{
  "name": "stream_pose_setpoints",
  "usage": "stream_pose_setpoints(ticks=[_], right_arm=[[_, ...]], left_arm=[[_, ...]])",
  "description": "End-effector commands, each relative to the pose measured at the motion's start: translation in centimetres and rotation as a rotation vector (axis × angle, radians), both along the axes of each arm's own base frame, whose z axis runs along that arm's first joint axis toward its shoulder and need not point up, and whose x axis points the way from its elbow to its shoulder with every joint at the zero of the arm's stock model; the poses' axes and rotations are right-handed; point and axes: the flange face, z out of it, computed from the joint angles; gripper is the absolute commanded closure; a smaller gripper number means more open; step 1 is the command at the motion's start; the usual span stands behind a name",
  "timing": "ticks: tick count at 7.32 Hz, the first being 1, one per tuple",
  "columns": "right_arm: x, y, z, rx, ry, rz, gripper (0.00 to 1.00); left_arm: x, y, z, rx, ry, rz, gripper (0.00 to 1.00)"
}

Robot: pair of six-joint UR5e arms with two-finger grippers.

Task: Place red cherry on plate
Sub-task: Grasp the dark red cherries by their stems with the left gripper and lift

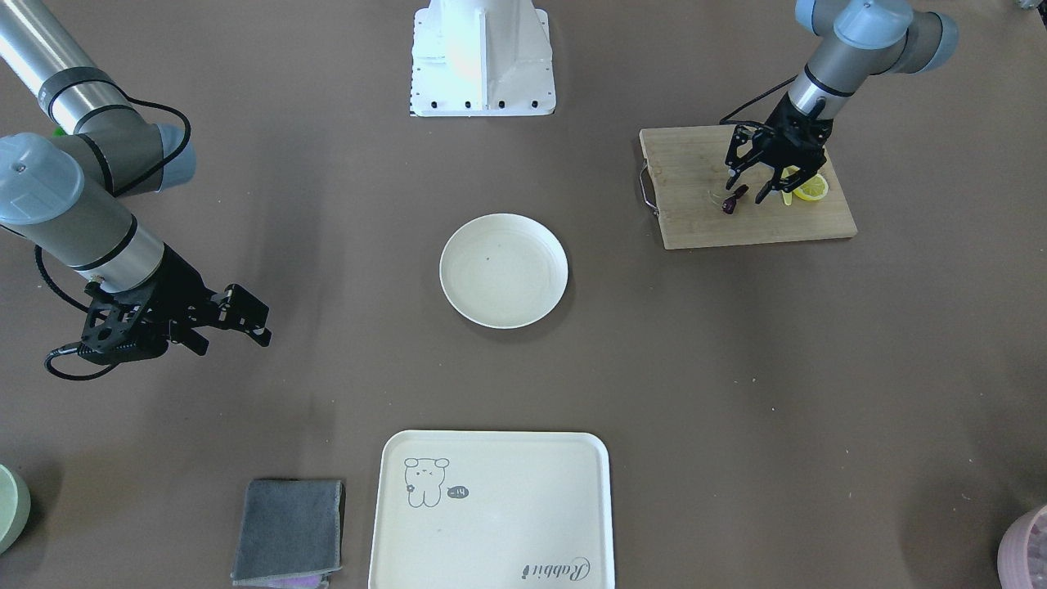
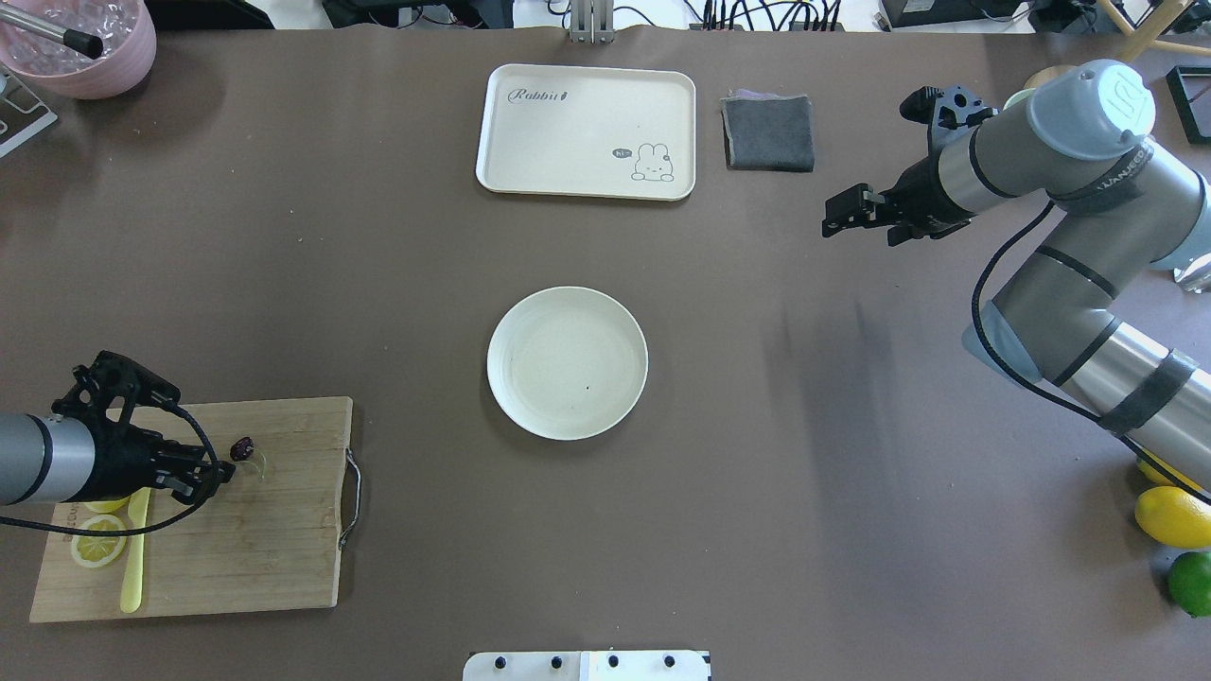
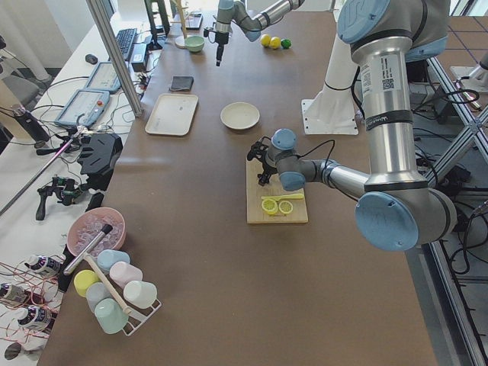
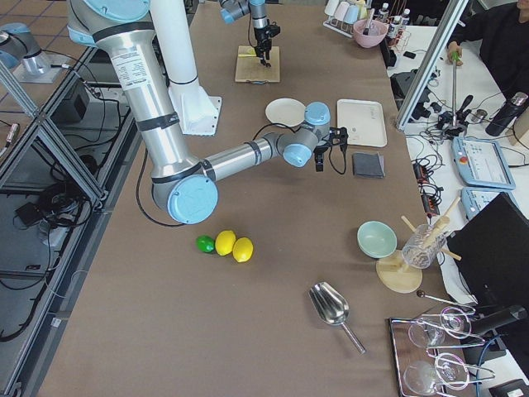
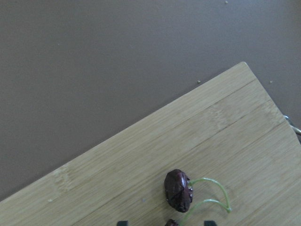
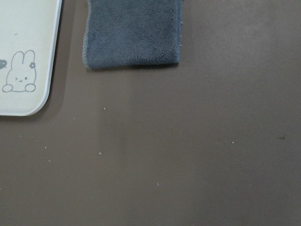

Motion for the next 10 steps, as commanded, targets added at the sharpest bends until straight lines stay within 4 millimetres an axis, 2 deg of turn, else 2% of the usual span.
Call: stream_pose_setpoints(ticks=[1, 2, 4, 6, 7, 8, 9, 10], right_arm=[[0.1, 0.1, 0.1, -0.002, 0.001, 0.000, 0.00], [0.1, 0.0, 0.1, -0.001, 0.002, 0.001, 0.00], [0.6, -0.1, -0.1, -0.002, -0.005, 0.003, 0.00], [0.8, -0.2, -0.5, 0.002, -0.011, 0.002, 0.00], [0.7, -0.2, -0.4, 0.000, -0.011, 0.001, 0.00], [1.0, -0.2, -0.4, -0.004, -0.015, -0.002, 0.00], [1.3, -0.3, -0.5, -0.006, -0.022, -0.005, 0.00], [1.3, -0.3, -0.5, -0.008, -0.023, -0.006, 0.00]], left_arm=[[0.2, 0.0, 0.1, -0.001, -0.001, 0.002, 0.86], [0.3, -0.1, -0.2, 0.001, 0.006, 0.001, 0.94], [0.2, -0.2, -0.4, 0.001, 0.011, 0.000, 1.00], [-1.3, -0.5, -2.3, 0.011, 0.046, -0.006, 1.00], [-2.6, -1.7, -3.4, -0.020, 0.090, 0.015, 1.00], [-3.7, -4.1, -5.3, -0.019, 0.139, -0.004, 1.00], [-2.8, -5.7, -7.6, 0.002, 0.181, -0.009, 1.00], [-0.5, -7.6, -10.3, 0.025, 0.223, -0.014, 1.00]])
